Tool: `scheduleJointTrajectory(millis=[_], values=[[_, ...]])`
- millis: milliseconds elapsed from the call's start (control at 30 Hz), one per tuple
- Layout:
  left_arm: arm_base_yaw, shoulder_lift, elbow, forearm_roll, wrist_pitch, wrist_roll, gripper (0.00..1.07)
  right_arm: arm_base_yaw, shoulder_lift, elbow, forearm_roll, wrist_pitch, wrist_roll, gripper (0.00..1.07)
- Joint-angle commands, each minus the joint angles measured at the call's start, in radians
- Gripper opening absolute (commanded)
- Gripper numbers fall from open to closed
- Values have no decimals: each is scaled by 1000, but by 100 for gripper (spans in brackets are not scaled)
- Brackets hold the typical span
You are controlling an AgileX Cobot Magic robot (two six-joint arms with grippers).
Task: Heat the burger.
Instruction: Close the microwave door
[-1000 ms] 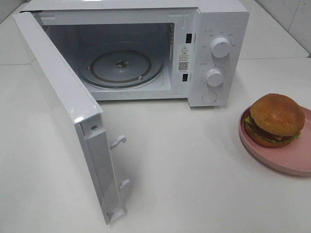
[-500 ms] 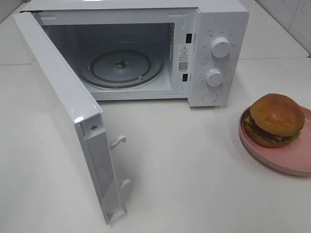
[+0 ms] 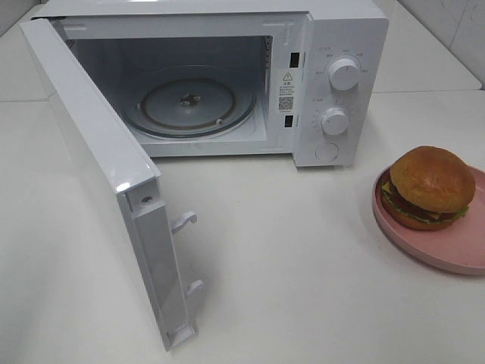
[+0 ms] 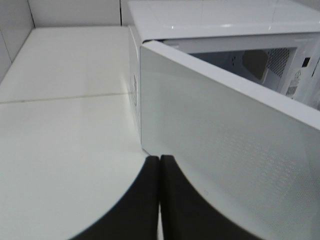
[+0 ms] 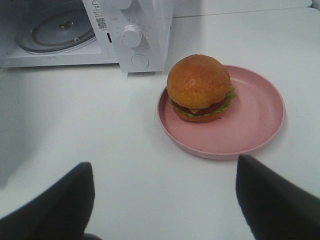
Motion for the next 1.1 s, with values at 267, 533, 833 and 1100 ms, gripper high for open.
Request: scheduleJointTrajectory(millis=[267,533,833,1100], values=[[2,452,5,-33,-208,13,0,-7,-28,3,-4,-14,-13,73],[-2,711,-29,-205,-349,195,0,-7,-28,3,-4,-14,-13,73],[-2,944,-111,-402,-371,429,0,-7,-28,3,-4,-14,-13,73],[-2,1046,-169,-475,-375,534,0,-7,-28,3,-4,-14,-13,73]])
